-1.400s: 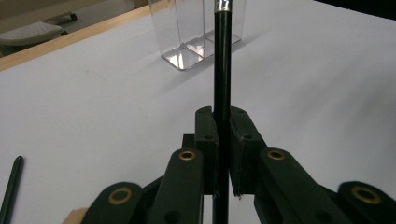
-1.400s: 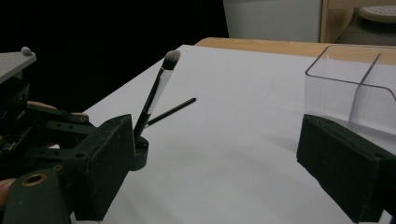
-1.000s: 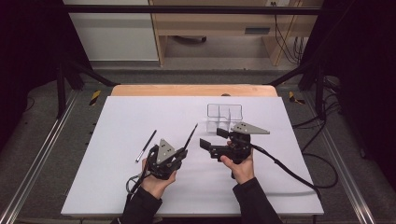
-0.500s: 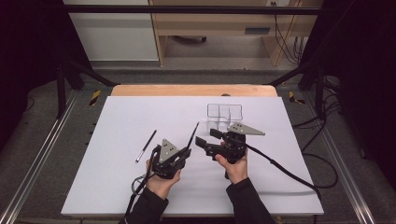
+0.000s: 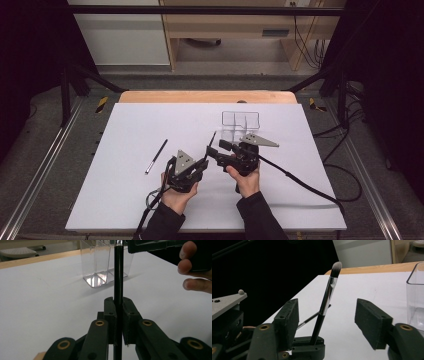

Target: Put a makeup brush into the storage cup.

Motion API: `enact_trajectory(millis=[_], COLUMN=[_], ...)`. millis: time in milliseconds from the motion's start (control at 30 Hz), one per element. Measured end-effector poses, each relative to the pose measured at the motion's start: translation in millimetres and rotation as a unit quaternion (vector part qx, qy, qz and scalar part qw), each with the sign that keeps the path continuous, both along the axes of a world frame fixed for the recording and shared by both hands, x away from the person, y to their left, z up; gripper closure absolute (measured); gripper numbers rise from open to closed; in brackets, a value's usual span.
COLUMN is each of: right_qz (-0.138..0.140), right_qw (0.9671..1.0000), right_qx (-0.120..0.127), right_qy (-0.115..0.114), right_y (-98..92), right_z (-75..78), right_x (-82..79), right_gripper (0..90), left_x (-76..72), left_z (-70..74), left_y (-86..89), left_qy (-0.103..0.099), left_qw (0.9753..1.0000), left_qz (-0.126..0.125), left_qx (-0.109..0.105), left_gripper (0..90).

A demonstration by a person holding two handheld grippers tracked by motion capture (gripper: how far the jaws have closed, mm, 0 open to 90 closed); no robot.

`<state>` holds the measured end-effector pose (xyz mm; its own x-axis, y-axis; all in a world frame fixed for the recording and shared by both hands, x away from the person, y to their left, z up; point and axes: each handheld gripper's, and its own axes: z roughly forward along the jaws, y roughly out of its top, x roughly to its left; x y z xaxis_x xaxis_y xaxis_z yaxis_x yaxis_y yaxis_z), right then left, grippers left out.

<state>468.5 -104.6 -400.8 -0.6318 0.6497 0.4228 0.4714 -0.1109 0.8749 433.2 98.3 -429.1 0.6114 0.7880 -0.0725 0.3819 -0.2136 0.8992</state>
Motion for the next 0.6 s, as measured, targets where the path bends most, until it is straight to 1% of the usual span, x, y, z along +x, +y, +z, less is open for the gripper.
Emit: enact_trajectory(millis=[100,267,500,600], right_qz=[-0.005,-0.007,-0.004,-0.003], right_qw=[1.0,0.9999,0.9998,0.9998], right_qx=[0.001,0.005,0.013,0.017], right_qy=[0.003,0.008,0.013,0.014], right_y=[0.8,2.6,4.3,4.6], right_z=[-1.0,-3.4,-5.1,-5.3], right_x=[0.7,1.5,2.2,1.9], right_gripper=[41.7,47.6,60.3,64.3], left_x=[-0.4,-1.3,-3.0,-3.5], left_z=[-0.5,-1.2,-2.0,-2.4], left_y=[-1.3,-3.2,-5.9,-6.9], left_qy=[0.0,0.0,0.0,0.0], left_qw=[1.0,1.0,1.0,1.0], left_qz=[0.001,0.0,-0.003,-0.003], left_qx=[0.0,0.002,0.003,0.003], left_gripper=[83.1,83.1,83.1,83.1])
